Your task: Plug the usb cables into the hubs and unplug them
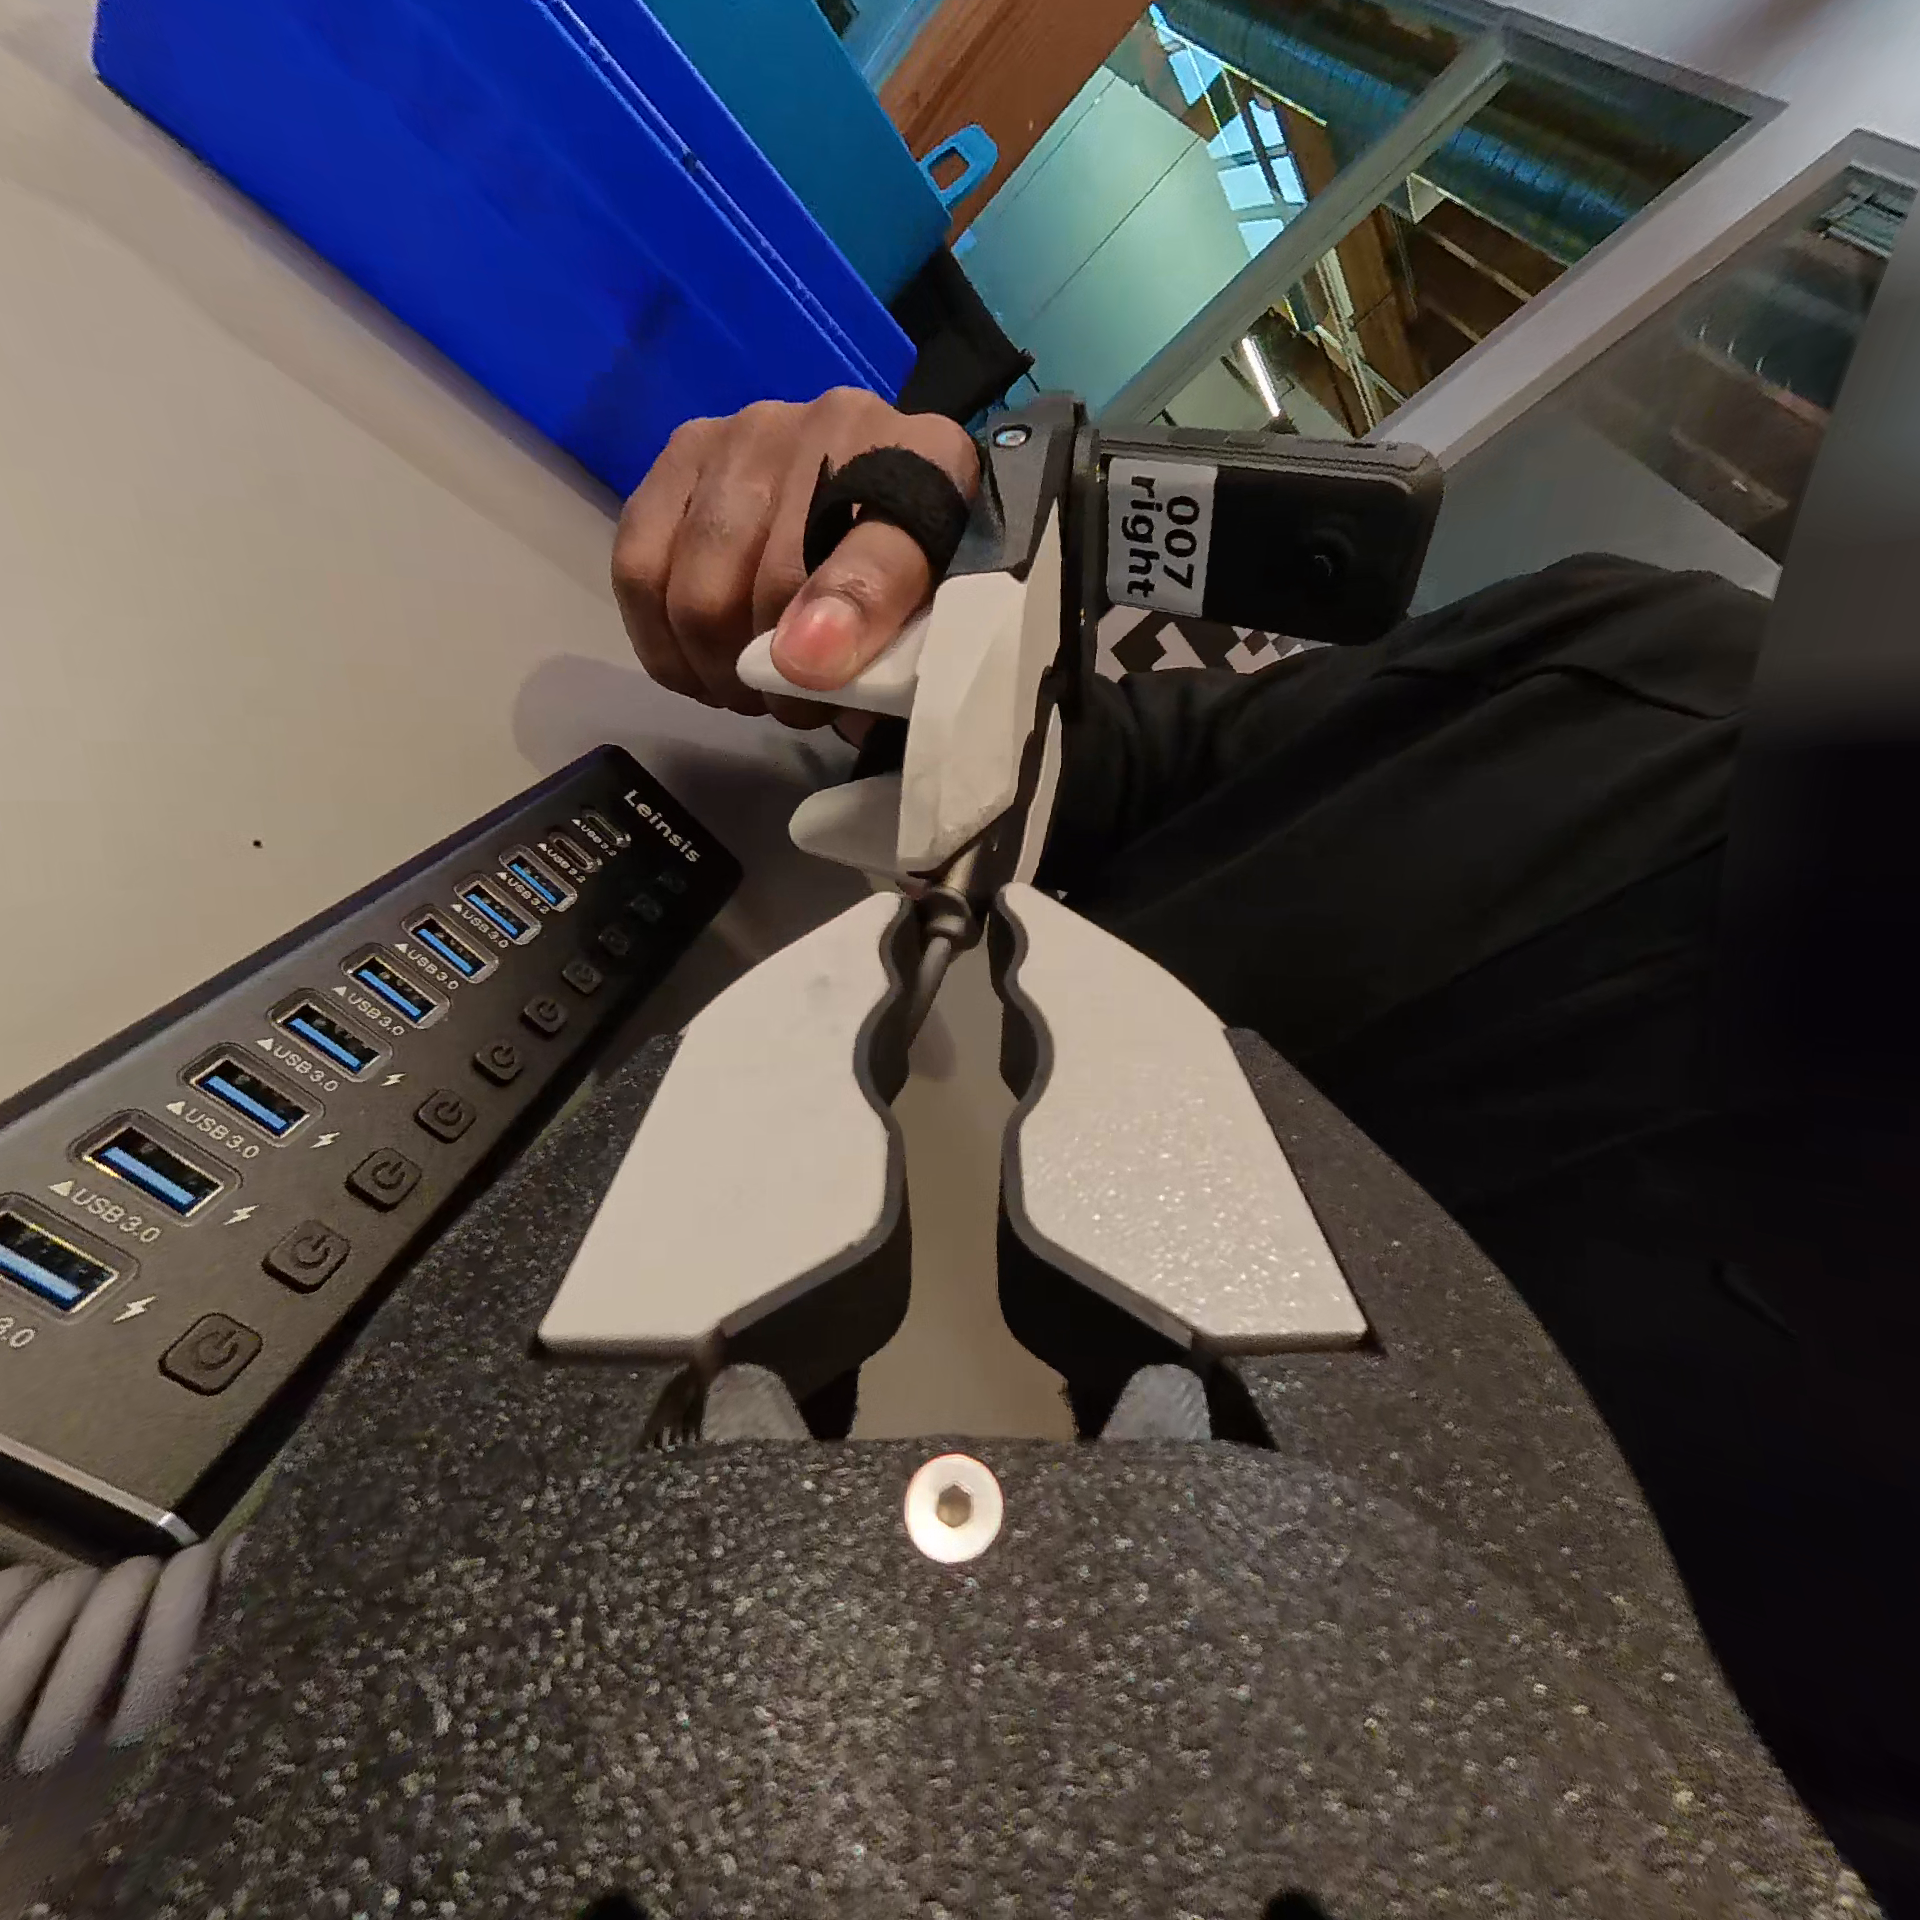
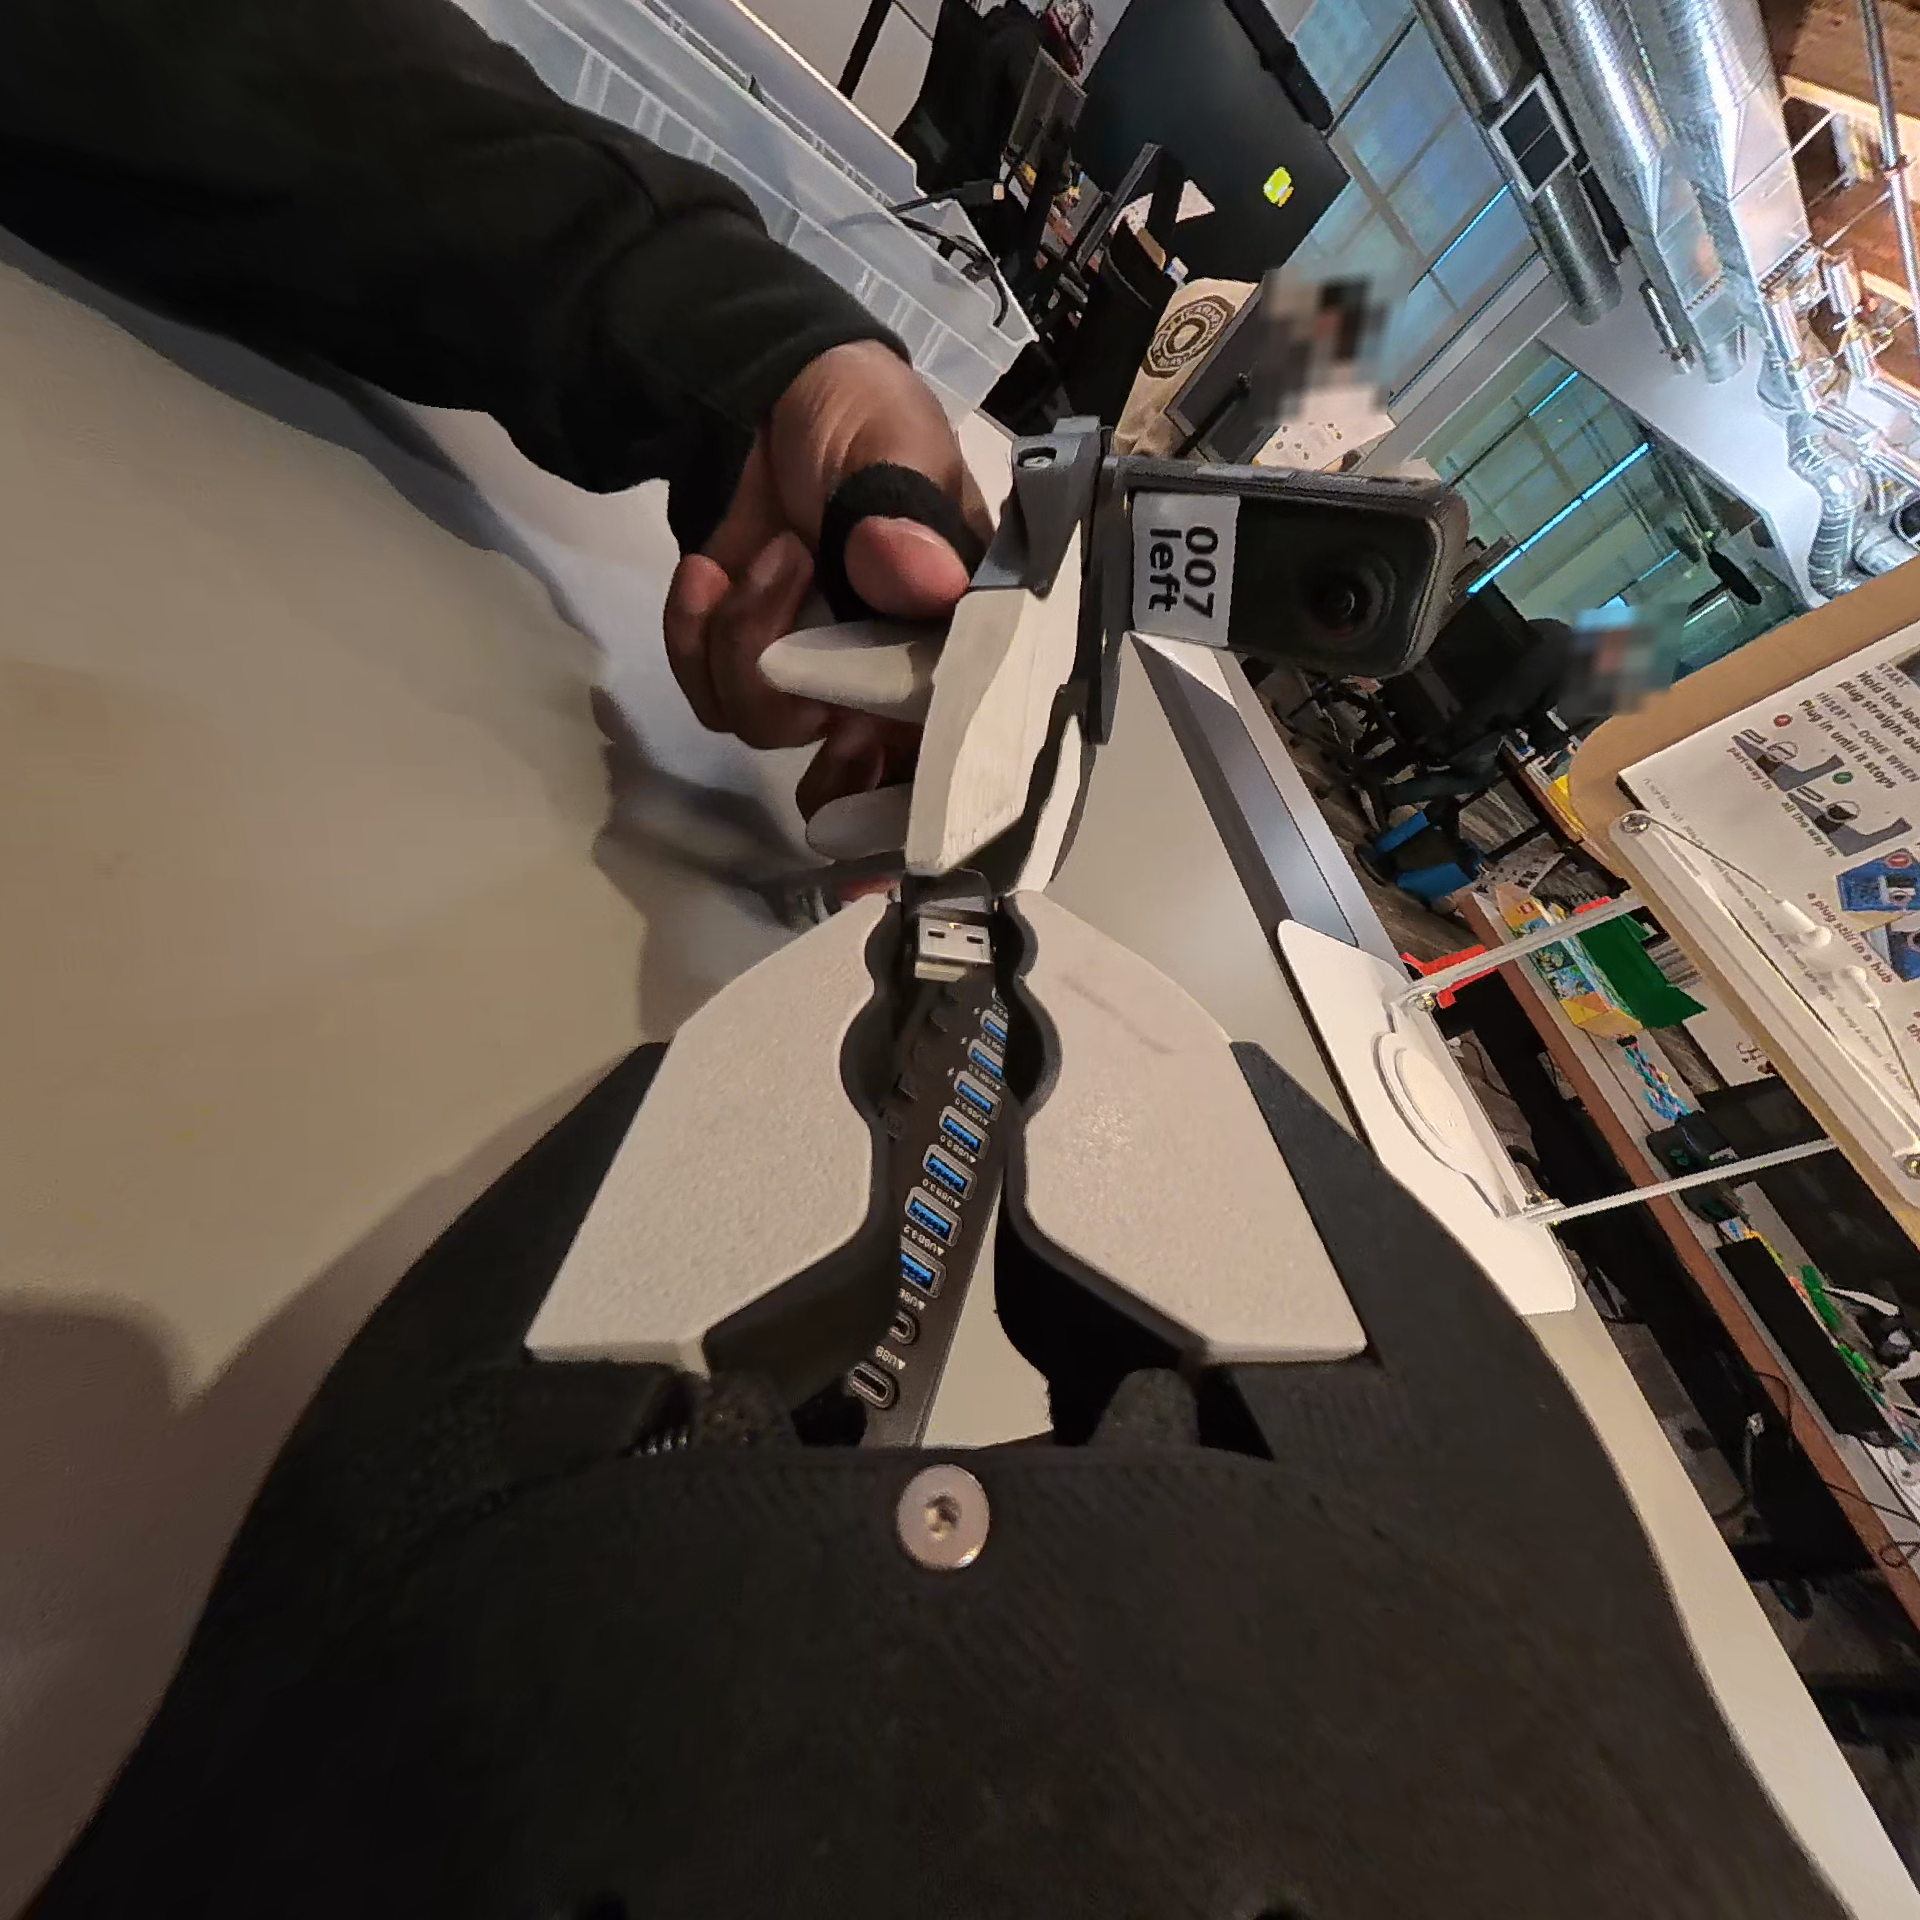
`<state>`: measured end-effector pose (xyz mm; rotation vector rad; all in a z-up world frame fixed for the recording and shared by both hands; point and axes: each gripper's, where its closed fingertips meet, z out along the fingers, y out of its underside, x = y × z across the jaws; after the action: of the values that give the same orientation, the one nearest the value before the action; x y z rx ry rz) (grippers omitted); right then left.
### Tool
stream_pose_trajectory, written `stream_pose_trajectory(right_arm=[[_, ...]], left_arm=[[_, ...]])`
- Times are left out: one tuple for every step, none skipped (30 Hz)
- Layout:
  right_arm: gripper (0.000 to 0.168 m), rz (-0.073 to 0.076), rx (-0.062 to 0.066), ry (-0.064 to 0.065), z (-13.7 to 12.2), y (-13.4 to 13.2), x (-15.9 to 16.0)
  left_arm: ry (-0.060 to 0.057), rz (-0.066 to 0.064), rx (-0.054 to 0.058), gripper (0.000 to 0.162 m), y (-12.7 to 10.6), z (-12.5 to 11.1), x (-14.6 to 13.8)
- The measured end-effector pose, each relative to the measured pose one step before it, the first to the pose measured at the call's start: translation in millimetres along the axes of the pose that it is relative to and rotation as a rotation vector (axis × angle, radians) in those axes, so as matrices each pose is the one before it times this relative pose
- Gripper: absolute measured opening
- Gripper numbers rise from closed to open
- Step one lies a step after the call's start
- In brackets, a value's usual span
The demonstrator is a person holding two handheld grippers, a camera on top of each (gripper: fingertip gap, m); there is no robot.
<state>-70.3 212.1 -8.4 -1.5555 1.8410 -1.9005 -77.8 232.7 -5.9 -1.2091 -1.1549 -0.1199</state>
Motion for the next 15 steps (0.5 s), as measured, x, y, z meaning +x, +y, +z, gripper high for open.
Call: stream_pose_trajectory(right_arm=[[0.016, 0.0022, 0.0067, -0.0033, -0.12, -0.91, -0.53], [0.016, 0.0019, 0.0057, -0.0061, -0.2, -1.17, -0.87], [0.016, -0.0018, 0.0036, -0.006, -0.01, -0.96, -1.07], [0.015, -0.0052, 0.0042, -0.0063, -0.01, -1.33, -1.46], [0.015, -0.0063, 0.0049, -0.0045, 0.04, -1.76, -1.42], [0.015, -0.0056, 0.0059, -0.0036, -0.05, -2.15, -1.07], [0.015, -0.0035, 0.0088, -0.0057, -0.32, -2.44, -1.04], [0.015, -0.001, 0.0092, -0.0045, -0.49, -2.26, -0.81], [0.015, -0.0002, 0.0095, -0.004, -0.48, -2.3, -0.64], [0.015, 0.0015, 0.0117, -0.0048, -0.42, -2.54, -0.65], [0.015, 0.0034, 0.0161, -0.0058, -0.38, -3.09, -0.97], [0.015, 0.003, 0.0159, -0.0041, -0.24, -3.35, -0.87], [0.015, 0.0006, 0.0122, -0.0051, 0.04, -2.79, -1.22], [0.015, -0.003, 0.0077, -0.0041, 0.25, -2.09, -1.22], [0.015, -0.0055, 0.0042, -0.0045, 0.53, -1.7, -1.52]], left_arm=[[0.0008, 0.0024, -0.0013, 0.013, 0.17, 0.4, 0.81], [-0.0015, 0.0025, -0.0052, 0.013, 0.52, -0.12, 0.61], [-0.0105, 0.0026, -0.0035, 0.016, -0.25, -1.23, -0.43], [-0.0181, 0.005, 0.0086, 0.021, -2.4, -2.86, -1.14], [-0.0179, 0.0053, 0.0168, 0.027, -3.9, -4.73, -1.02], [-0.0134, 0.0101, 0.0207, 0.033, -4.9, -6.13, 0.28], [-0.0124, 0.0169, 0.024, 0.039, -5.6, -7.19, 1.07], [-0.0139, 0.0206, 0.029, 0.047, -6.62, -7.33, 1.16], [-0.0132, 0.0209, 0.0319, 0.058, -7.22, -6.81, 1.1], [-0.0148, 0.0157, 0.031, 0.068, -6.84, -5.93, 0.07], [-0.0067, 0.0084, 0.0232, 0.073, -5.3, -4.47, 0.15], [0.0036, -0.0005, 0.0189, 0.076, -3.86, -2.57, 0.53], [0.0055, -0.0092, 0.0107, 0.078, -1.65, -0.21, -0.07], [0.0061, -0.0098, -0.0032, 0.079, 1.22, 2.05, -0.2], [0.0092, -0.003, -0.0157, 0.081, 3.45, 3.7, 0.66]])
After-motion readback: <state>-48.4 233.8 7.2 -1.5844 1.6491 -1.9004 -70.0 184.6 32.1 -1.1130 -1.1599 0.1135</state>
